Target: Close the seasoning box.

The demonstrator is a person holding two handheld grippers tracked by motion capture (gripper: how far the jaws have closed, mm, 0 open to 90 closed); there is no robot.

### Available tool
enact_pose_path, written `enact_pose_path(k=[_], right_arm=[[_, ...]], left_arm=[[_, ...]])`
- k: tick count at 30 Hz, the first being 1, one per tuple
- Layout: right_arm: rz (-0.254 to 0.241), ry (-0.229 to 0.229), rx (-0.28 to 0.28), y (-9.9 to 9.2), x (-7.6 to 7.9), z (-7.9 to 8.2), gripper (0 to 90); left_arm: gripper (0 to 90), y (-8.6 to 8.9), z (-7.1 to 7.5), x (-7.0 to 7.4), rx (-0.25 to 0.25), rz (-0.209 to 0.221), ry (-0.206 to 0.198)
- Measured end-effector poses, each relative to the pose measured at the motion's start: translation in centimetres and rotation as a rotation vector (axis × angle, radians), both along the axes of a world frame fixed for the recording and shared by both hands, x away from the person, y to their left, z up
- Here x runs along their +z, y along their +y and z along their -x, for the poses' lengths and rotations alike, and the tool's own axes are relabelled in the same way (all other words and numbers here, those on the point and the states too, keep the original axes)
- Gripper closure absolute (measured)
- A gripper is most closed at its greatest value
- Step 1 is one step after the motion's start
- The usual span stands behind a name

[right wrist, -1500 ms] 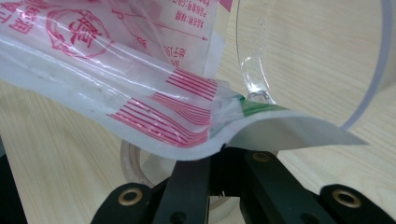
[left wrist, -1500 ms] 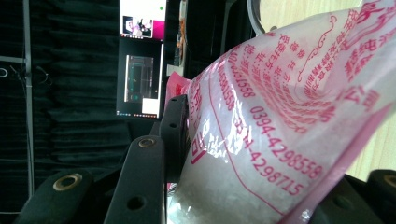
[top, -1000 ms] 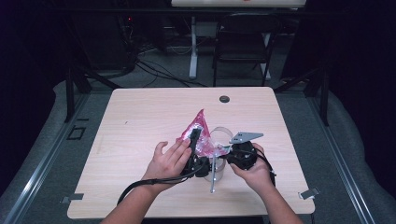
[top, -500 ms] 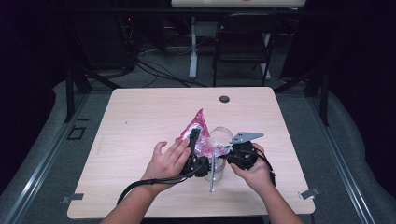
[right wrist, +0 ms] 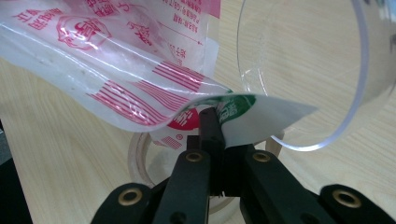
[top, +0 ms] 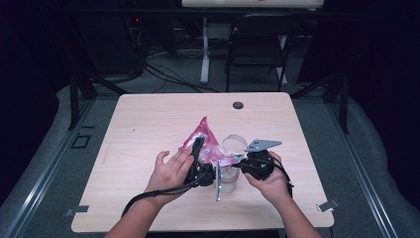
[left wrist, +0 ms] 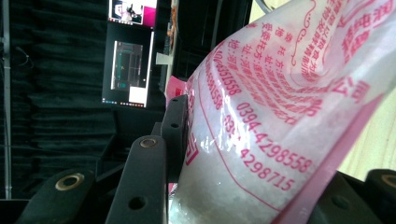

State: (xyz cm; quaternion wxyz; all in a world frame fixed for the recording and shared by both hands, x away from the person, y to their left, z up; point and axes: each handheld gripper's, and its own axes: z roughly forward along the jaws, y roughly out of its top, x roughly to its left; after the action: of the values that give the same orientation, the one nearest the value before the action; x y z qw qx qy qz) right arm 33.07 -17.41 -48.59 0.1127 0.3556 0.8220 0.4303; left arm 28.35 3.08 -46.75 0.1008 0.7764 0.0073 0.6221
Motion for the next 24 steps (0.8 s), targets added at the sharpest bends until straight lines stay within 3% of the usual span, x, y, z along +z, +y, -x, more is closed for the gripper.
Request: enact_pose_path(k=[11,24], right_arm=[[-0.007,-0.022,-0.008,0.0,0.4,0.2,90.0],[-0.002,-0.040,-0.002,0.2,0.8,0.5,90.0]], left_arm=[[66.8,0.8,-0.2,-0.4,0.027,0.014,0.026],[67.4,1.7,-0.4,-1.0,0.055,0.078,0.089]])
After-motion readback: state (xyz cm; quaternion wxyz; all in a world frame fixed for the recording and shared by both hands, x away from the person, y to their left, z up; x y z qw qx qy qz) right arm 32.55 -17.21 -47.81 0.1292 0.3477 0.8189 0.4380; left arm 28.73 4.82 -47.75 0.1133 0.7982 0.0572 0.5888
